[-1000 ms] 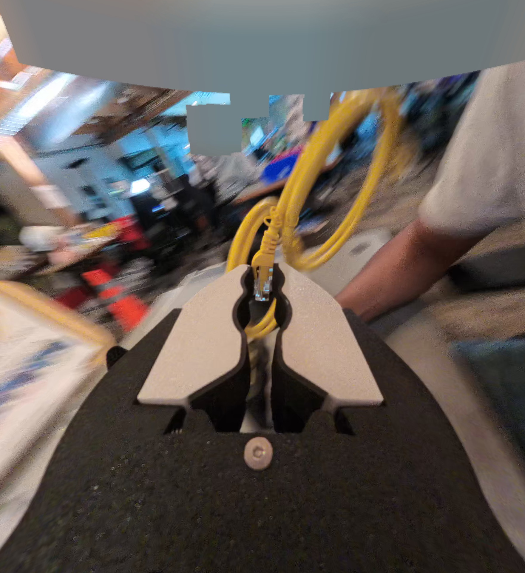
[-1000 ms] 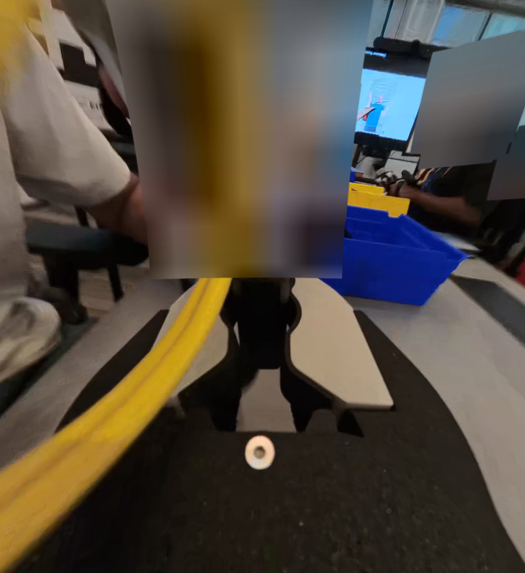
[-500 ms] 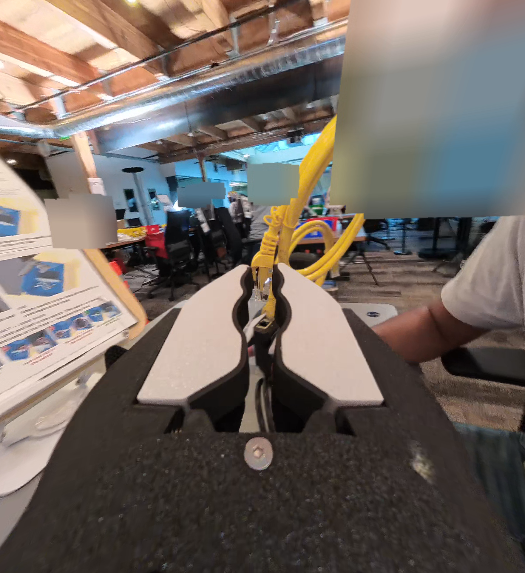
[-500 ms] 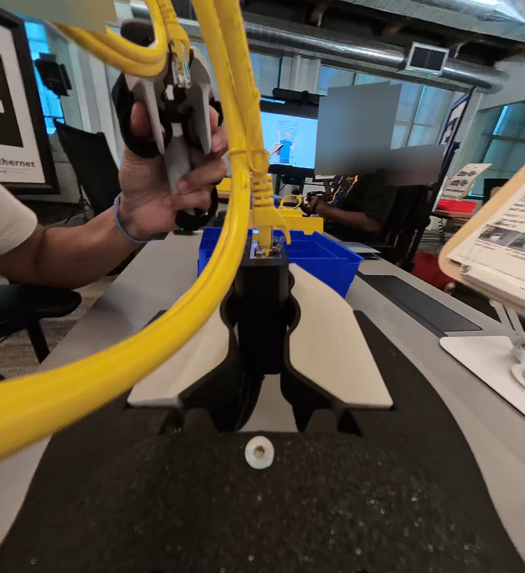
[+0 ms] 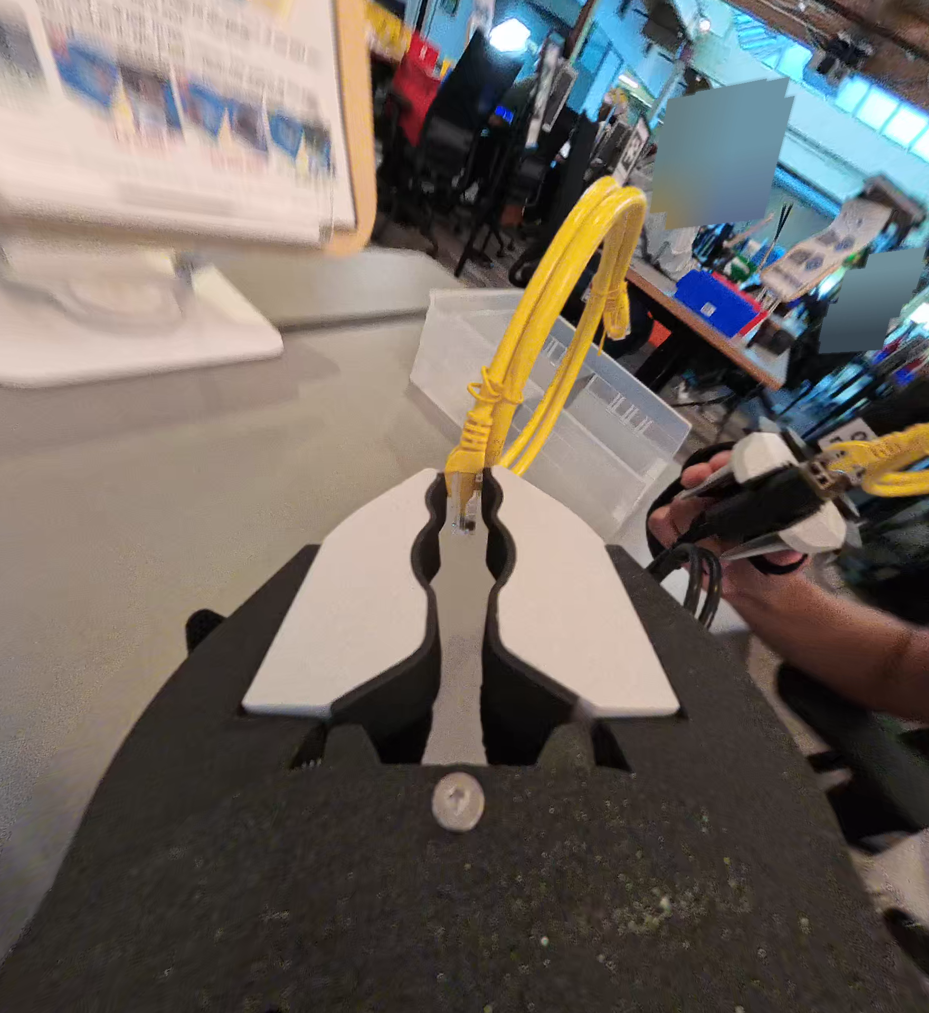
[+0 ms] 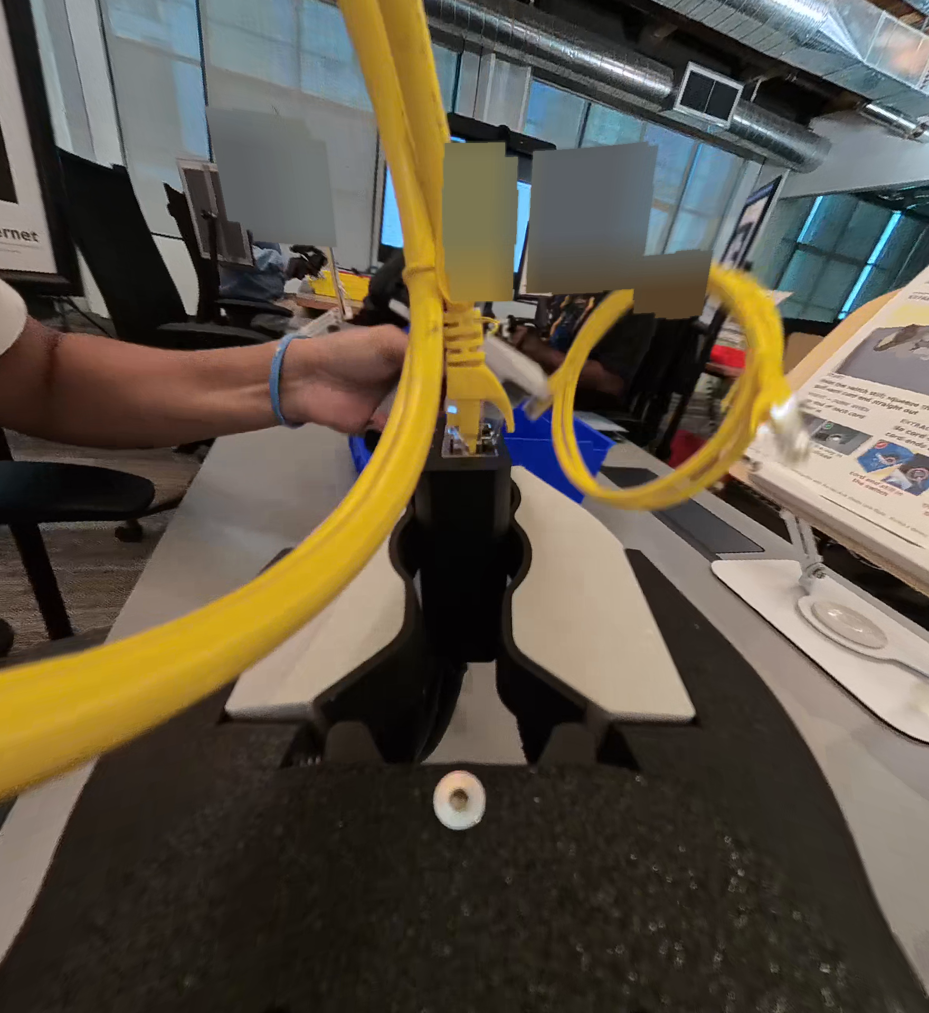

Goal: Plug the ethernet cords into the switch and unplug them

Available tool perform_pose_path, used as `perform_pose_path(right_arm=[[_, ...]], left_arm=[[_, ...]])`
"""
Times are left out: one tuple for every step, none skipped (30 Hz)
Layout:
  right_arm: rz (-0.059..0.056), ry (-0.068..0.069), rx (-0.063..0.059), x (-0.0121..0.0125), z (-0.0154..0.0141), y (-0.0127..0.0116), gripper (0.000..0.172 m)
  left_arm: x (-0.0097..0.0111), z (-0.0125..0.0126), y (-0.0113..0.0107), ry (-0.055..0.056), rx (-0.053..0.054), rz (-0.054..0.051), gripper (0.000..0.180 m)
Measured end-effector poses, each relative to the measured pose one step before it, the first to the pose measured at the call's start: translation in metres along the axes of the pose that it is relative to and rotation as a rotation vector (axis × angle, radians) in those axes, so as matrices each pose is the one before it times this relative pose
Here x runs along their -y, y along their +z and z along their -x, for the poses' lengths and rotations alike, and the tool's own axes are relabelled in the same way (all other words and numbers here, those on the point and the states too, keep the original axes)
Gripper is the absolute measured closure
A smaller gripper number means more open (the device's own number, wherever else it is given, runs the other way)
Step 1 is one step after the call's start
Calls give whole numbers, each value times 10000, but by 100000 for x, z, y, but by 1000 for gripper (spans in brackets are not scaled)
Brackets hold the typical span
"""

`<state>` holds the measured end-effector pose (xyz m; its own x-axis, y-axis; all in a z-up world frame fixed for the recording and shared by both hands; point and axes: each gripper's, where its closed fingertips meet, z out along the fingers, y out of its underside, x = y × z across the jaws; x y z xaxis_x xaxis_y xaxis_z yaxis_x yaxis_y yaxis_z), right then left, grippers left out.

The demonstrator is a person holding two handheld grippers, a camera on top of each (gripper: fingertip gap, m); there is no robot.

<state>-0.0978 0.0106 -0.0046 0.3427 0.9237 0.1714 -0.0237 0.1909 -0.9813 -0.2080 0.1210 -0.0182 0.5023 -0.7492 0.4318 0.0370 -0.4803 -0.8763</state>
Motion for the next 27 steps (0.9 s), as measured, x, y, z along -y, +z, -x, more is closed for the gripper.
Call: perform_pose_path(right_arm=[[63,-55,-174,209,-264,-328,143],[60,60,-139,201,-339,-273,143],[5,83,-147,255,-384,-256,143],[55,112,-98,120,-328,-201,143],[128,115,-40,-29,-247,-167,143],[123,83,-65,-111,-226,-153,146],[128,73,-114,-177,-284,-151,146],[134,77,-63,-236,-204,-93,143],[126,82,-23,-213,-142,-66,146],[44,66,-37,-120,-124,-49,143],[17,84,-4,-74,-75,7,143],[55,102,67,-95,16,73,143],[40,47,58,-46,56,95,146],[28,-38,4,-12,31,98,146],[68,-82,-27,-50,1,116,146],[137,-94,-17,-126,19,146,146],[162,-125,-63,-169,-17,128,146],[179,-140,-121,-203,-90,109,146],[208,-87,-42,-259,1,136,143],[215,-27,21,-286,95,127,143],[138,-22,-49,-210,7,88,142],[73,-15,-42,-142,19,61,147],[59,26,70,-112,125,70,147],[3,77,83,-37,99,45,147],[-47,114,74,25,51,22,147],[-21,112,78,12,39,17,147],[-13,54,66,19,29,20,147]], left_arm=[[-1363,436,823,-945,-88,180,168],[-1459,471,787,-949,-132,202,168],[-1436,743,685,-863,11,206,168],[-1245,861,547,-672,89,148,168],[-1033,788,420,-479,74,131,168],[-941,874,304,-312,226,151,168],[-756,742,217,-183,230,98,168],[-674,584,139,-171,198,122,168],[-581,470,83,-150,177,119,168],[-484,386,73,-98,158,116,168],[-441,372,52,-122,153,128,168],[-285,324,2,-142,150,59,168],[-243,254,-8,-77,133,94,168],[-157,199,-42,-57,117,79,168],[-56,186,-69,29,149,53,168],[-64,91,-26,162,139,97,168],[-73,-20,-2,159,78,120,168],[-128,-92,41,83,5,175,168],[-212,-118,91,26,-40,249,168],[-26,7,49,-47,7,77,168],[27,-21,63,-39,-26,30,167],[-249,-69,162,26,-67,246,167],[-389,-58,180,86,-73,339,167],[-189,-171,53,214,-108,151,166],[-118,-90,-55,379,75,18,164],[-180,53,-69,481,246,50,162],[-58,-44,-148,506,216,-20,160]])
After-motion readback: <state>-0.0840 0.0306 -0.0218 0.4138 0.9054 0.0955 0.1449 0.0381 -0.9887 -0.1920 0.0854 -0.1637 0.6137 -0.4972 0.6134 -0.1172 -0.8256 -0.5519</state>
